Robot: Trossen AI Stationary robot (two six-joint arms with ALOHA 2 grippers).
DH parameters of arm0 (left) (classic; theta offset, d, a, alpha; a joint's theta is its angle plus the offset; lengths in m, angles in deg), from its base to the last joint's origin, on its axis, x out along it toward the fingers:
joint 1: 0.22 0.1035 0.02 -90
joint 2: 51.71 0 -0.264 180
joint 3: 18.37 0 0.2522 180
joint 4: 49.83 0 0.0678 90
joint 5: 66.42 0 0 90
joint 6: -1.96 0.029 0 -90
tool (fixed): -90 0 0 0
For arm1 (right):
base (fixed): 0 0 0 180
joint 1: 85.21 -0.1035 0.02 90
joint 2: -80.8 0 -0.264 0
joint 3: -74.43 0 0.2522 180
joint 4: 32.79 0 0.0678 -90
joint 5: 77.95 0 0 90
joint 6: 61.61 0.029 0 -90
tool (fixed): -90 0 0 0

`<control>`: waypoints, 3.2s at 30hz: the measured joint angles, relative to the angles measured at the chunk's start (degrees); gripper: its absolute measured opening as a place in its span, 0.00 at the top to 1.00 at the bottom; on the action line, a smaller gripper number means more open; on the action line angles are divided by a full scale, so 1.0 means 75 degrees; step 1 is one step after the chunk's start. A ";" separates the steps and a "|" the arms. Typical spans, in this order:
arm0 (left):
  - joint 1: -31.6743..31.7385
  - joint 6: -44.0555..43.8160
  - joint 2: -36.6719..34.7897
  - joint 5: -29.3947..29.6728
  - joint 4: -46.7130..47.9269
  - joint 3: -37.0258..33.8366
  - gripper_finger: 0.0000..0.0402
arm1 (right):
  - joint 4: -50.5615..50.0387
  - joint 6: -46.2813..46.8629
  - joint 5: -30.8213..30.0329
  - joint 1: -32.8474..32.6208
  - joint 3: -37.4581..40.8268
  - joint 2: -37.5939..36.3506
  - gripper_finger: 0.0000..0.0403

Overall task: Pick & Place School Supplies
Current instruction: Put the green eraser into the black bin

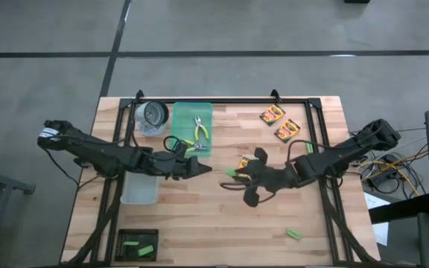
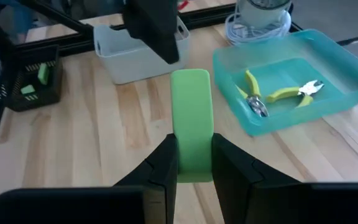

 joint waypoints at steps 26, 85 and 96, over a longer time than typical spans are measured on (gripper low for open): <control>0.0187 0.0016 0.1236 -0.0731 -0.1718 -0.0006 0.46 | 0.0161 -0.0539 0.0607 0.0230 -0.0908 0.1960 0.81; 0.0189 0.0344 0.1320 -0.0970 -0.1332 -0.0006 0.79 | 0.0086 -0.1049 0.0514 0.0407 -0.1225 0.1996 0.80; 0.0195 0.0212 0.1320 -0.1029 -0.1165 -0.0006 0.86 | 0.0071 -0.1081 0.0514 0.0413 -0.1225 0.2002 0.80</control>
